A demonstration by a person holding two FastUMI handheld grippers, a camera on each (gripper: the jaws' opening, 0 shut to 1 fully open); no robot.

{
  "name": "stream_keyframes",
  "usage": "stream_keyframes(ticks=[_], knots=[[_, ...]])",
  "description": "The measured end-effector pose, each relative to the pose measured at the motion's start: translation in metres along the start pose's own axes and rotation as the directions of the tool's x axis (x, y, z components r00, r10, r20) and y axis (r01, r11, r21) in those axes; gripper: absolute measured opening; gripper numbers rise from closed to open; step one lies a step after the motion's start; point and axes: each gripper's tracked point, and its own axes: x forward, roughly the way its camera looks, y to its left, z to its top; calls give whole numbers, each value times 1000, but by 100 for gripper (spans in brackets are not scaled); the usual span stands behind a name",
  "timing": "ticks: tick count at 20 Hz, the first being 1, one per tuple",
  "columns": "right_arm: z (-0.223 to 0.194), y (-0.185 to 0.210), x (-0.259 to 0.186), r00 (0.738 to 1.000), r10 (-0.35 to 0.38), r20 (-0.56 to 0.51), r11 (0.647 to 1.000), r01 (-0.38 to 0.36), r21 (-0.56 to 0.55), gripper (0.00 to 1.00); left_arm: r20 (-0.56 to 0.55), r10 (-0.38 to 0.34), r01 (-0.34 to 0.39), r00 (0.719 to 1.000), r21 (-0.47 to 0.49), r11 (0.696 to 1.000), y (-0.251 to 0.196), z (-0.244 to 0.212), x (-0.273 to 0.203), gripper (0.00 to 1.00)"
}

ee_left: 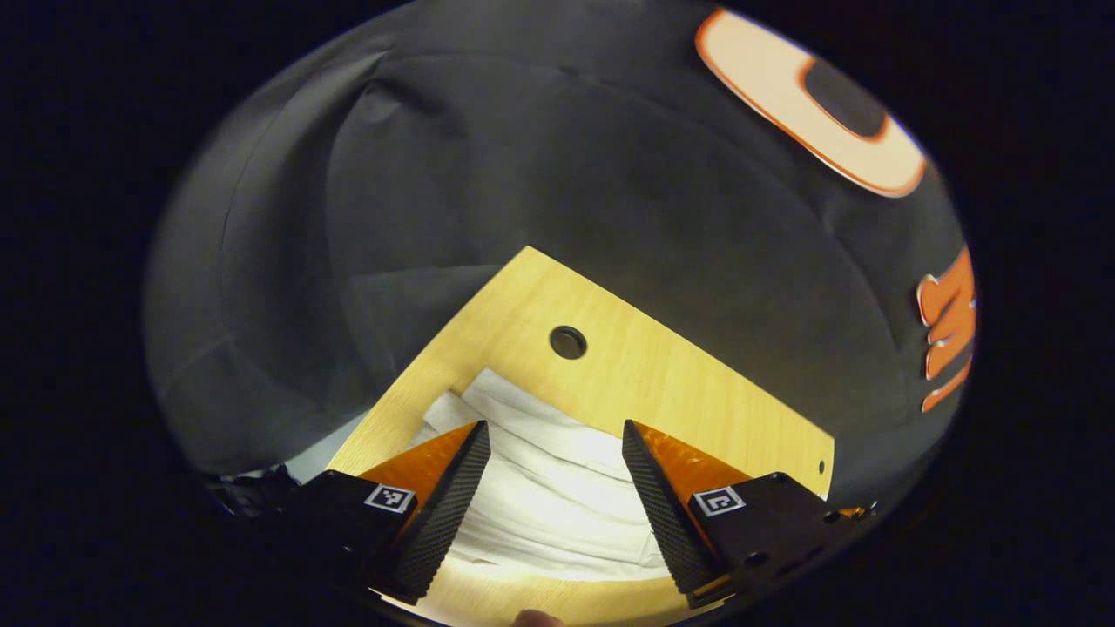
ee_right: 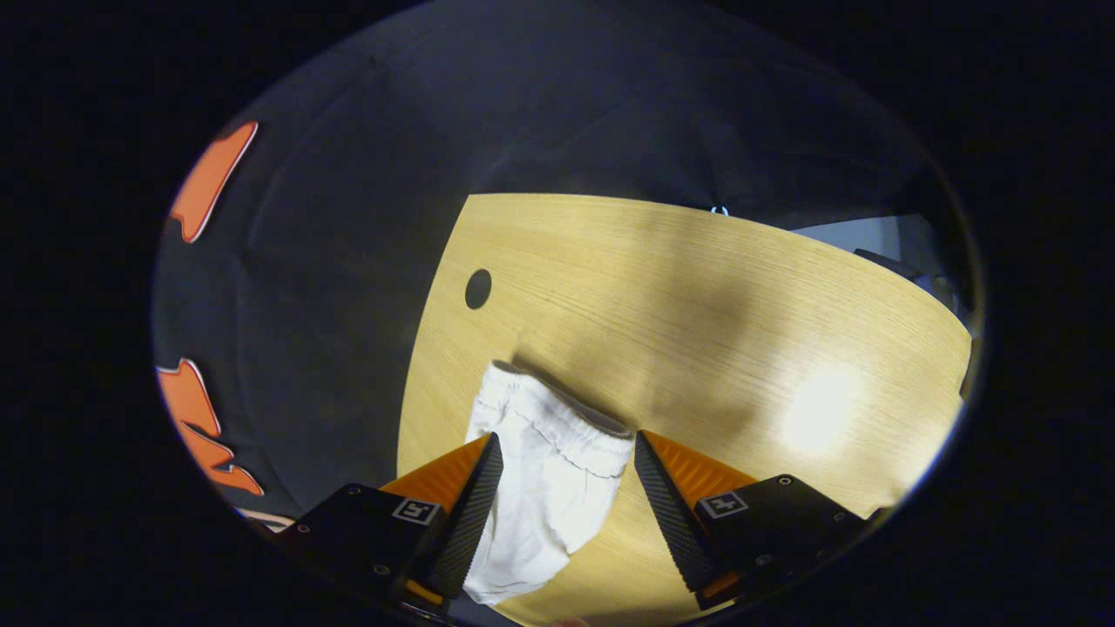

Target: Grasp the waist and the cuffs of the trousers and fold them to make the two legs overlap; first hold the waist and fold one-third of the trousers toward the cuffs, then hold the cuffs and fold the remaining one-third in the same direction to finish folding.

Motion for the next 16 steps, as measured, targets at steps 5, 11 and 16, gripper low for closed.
stream_keyframes(ticks=[5, 11, 16], knots=[[-25, -7, 19, 998, -22, -51, 1000, 21, -15, 96, -15, 0, 2, 1000, 155, 988, -31, -23, -16, 100], [-24, -1, 45, 1000, -7, -26, 1000, 7, 9, 96, -16, -16, 19, 1000, 201, 979, -54, -52, -46, 100], [-20, -11, 58, 1000, 6, 6, 993, -6, 119, 74, -9, -26, 28, 1000, 206, 978, -70, -83, -69, 100]])
